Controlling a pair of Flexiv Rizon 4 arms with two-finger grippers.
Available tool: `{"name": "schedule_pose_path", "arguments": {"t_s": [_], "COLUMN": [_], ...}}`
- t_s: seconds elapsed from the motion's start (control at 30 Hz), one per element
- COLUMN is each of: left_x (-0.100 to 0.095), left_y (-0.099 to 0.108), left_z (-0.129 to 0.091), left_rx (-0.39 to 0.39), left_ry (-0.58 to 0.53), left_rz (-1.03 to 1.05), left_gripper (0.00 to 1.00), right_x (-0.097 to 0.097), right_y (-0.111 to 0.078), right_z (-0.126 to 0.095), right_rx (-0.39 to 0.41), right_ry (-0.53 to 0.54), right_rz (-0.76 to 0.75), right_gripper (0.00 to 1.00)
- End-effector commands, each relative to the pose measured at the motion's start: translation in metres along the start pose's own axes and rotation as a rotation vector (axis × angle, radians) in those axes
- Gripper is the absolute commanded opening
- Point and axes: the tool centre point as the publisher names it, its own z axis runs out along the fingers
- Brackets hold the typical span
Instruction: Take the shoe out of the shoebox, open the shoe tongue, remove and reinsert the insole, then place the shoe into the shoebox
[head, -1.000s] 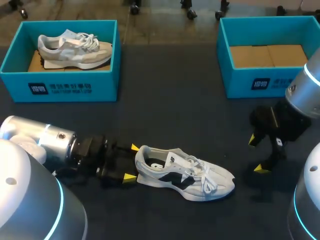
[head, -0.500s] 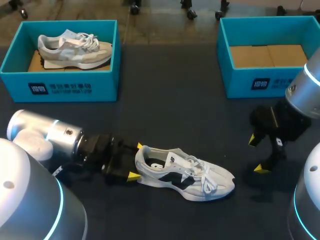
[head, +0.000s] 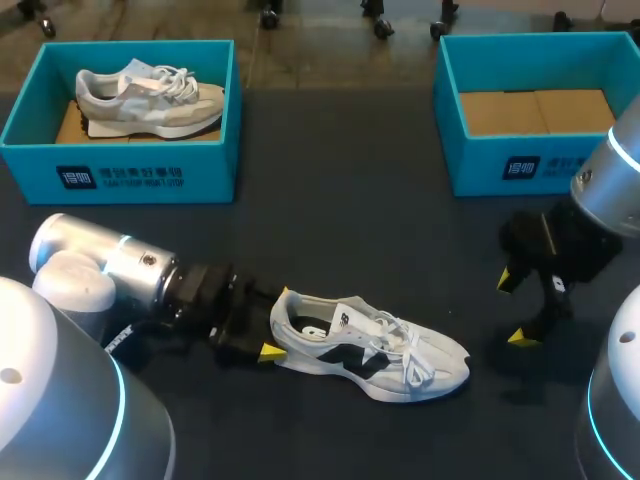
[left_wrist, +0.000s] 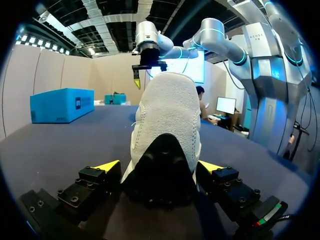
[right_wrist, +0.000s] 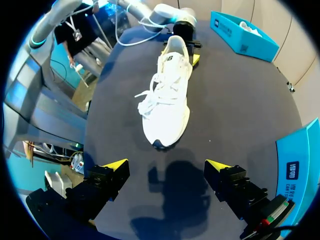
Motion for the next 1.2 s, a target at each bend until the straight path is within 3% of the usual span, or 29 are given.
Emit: {"name": "schedule_pose_path", "arguments": {"t_s": [0.03, 1.2], "left_x": [-0.001, 0.007], "left_y": [-0.001, -0.01], "left_z": [0.005, 0.035], "left_rx": [0.004, 0.039], "left_ry": [0.004, 0.019], "left_rz": [0.001, 0.002], "left_gripper": [1.0, 1.0], "right_x": [0.001, 0.001], "right_y": [0.0, 0.0], "right_z": [0.0, 0.0], "right_rx": [0.003, 0.003], "right_ry": [-0.001, -0.001], "right_rz": [0.001, 0.001], "right_gripper": [1.0, 1.0]}}
